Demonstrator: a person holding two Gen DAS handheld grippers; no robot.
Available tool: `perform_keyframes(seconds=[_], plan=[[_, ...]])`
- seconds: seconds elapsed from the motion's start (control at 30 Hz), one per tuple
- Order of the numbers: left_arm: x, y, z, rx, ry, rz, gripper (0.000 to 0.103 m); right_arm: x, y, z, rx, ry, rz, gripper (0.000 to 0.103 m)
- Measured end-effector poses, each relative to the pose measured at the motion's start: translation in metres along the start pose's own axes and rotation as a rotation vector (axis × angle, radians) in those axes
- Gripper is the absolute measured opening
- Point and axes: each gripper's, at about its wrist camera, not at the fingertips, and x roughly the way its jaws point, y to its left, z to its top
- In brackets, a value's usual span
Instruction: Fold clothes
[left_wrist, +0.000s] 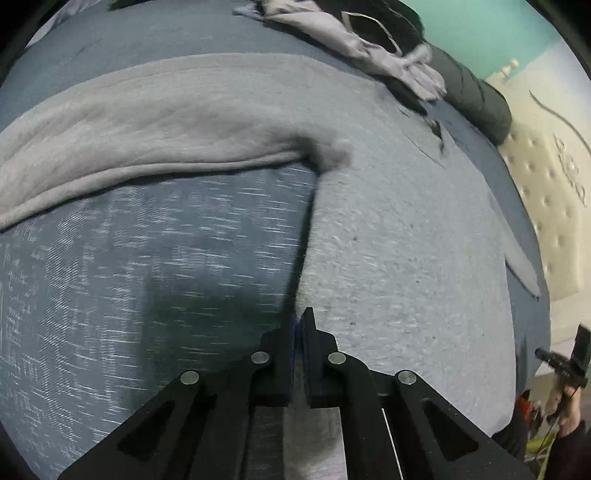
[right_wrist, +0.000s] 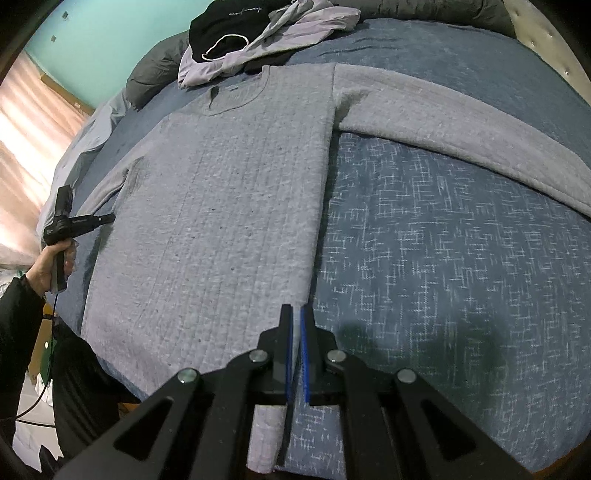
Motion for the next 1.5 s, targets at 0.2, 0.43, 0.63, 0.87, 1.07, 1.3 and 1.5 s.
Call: perform_keyframes(seconds=[0.2,0.43,0.63,0.87,1.07,1.3,1.5], plan=[[-0.002,0.008,-0.003,-0.036,-0.034,-0.010,0.007,0.004,0.005,0.000,-0.009,0.004,0.008,0.003],[-0.029,0.011,-0.012,0.013,-0.055,0.013,0.007,0.001,0.002,0.000,0.016,-0.004,0.013,0.003],[-0.022,0.005,-0.023,0.035,-0.016,-0.032,0.012,-0.002,0.012,0.003,-0.006,-0.006,0.015,0.003],[-0.020,-0.004,-0.030,0.061,-0.004,-0.064,0.022,-0.002,0.015,0.004,-0.010,-0.002,0.021,0.003],[-0.015,-0.005,-0.033,0.055,0.001,-0.085,0.022,0.003,0.017,0.003,-0.015,0.012,0.029,0.003],[-0.016,0.005,-0.039,0.021,-0.018,-0.130,0.003,0.003,0.017,0.004,-0.014,0.012,0.025,0.003],[-0.028,0.024,-0.039,-0.049,-0.051,-0.191,0.003,0.003,0.016,0.004,-0.012,0.012,0.022,0.003]])
